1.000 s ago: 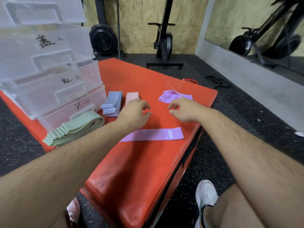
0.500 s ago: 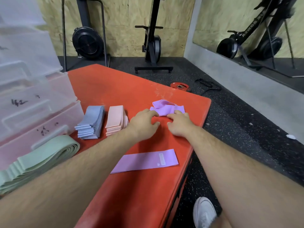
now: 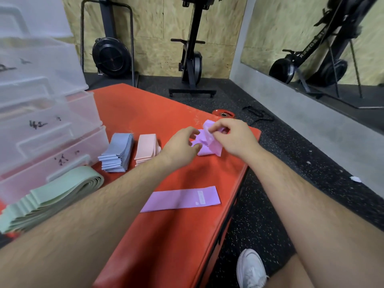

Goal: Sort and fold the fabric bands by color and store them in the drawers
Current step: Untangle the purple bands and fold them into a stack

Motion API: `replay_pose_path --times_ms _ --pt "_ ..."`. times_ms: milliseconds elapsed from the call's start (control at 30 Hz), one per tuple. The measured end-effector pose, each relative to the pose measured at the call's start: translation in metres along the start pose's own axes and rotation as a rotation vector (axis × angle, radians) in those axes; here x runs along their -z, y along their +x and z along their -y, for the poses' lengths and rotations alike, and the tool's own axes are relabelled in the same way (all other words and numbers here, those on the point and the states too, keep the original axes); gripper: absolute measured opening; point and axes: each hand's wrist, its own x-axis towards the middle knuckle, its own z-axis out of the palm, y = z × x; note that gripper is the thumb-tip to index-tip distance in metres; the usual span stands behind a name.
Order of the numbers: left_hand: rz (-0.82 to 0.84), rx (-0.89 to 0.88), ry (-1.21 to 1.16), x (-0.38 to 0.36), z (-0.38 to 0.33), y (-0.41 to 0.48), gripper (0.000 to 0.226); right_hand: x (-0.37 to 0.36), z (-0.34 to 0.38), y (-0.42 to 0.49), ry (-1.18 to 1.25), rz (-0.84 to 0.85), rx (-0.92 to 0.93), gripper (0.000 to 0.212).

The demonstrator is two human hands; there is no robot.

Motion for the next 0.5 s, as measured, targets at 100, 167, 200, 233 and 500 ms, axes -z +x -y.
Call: replay_pose_path --times_ms 100,167,200,233,500 --pt "-0.069 0.012 -0.214 0.013 -0.014 -0.010 0.046 0.016 0.024 -0.006 0.081 -0.043 0.093 0.024" --pt "-0.092 0.009 -0.357 0.022 -0.020 -0.015 0.048 0.023 0.035 -0.010 0.157 -0.057 0.133 0.026" --pt "-0.102 0.005 -0.406 0.027 -0.022 -0.016 0.047 0.026 0.040 -0.012 0.202 -0.056 0.144 0.027" --pt "-0.110 -0.002 -0.441 0.031 -0.024 -0.018 0.043 0.027 0.044 -0.014 0.246 -0.050 0.148 0.027" --pt "-0.069 0.040 -0.461 0.053 -0.030 -0.025 0.019 0.023 0.058 -0.017 0.413 -0.062 0.081 0.031"
